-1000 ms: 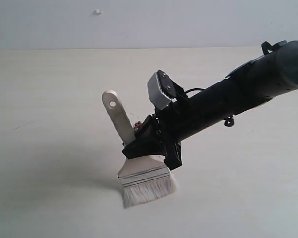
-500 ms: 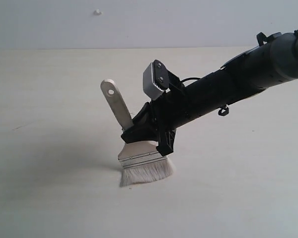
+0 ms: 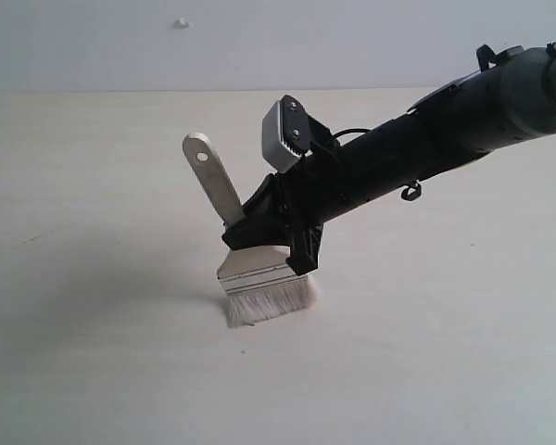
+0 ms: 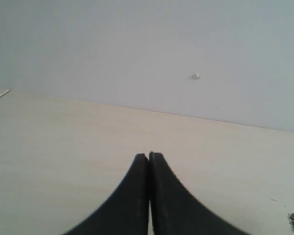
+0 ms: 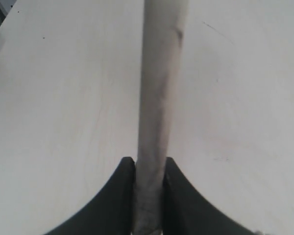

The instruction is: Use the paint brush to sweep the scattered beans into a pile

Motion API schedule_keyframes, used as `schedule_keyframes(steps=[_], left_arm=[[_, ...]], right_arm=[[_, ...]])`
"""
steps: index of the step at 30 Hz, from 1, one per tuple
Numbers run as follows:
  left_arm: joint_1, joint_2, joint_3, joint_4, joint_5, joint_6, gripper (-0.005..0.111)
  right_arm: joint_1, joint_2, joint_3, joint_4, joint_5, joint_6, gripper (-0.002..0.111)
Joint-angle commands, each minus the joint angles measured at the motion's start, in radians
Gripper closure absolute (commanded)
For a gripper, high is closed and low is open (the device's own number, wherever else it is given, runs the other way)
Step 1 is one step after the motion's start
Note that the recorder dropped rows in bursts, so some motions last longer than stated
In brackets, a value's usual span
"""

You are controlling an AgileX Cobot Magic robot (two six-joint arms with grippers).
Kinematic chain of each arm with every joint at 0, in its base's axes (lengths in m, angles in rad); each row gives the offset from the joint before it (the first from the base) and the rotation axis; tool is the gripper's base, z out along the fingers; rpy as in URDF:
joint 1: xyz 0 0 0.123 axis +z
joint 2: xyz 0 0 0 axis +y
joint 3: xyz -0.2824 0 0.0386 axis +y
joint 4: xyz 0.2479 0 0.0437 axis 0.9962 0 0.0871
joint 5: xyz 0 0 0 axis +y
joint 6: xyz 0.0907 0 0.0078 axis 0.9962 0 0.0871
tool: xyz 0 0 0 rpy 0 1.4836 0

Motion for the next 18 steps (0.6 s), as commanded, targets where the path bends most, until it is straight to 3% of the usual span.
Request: schedule_keyframes(steps=[1,9,18], left_arm=[[-0.005,-0.007,0.000,-0.004,-0.004,0.006,0.107],[-0.005,-0.007,0.000,-0.004,-0.004,0.006,0.107],[-0.005,-0.007,0.000,-0.004,-0.004,0.006,0.107]], right_arm=[[-0.007,-0.014,-0.008,-0.008,0.090,-0.011,0.108],[-0.007,-0.130,-0.008,-0.058,0.192,0.056,0.108],[-0.007,-0.339,-0.008,-0.191,0.186,0.251,0.108]])
